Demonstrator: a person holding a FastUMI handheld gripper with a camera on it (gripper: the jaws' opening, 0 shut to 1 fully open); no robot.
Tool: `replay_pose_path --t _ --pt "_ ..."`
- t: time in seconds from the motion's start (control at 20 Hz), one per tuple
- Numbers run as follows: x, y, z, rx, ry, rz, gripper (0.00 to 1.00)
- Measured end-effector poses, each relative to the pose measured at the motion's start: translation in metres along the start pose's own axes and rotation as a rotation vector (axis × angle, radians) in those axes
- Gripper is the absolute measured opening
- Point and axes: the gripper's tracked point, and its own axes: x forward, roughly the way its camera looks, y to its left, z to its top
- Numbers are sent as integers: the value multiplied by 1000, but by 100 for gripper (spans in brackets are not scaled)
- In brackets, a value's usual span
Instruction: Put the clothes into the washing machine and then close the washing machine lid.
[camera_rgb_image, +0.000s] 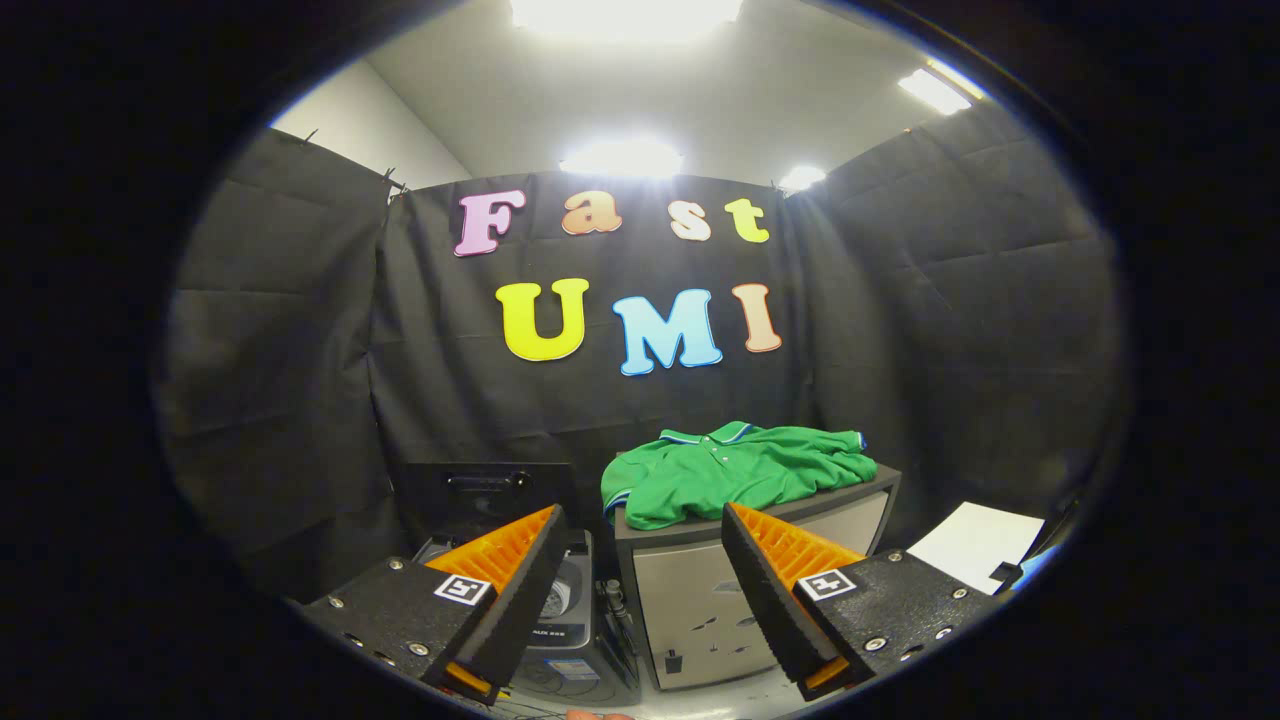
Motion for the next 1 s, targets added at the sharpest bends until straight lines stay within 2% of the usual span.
replay_pose_path --t 0.35,0.7,1.0 --pt "81 -47 28 1 63 -15 96" --pt "148 -80 30 23 143 -29 96" --pt "208 -108 15 -72 237 -47 96"
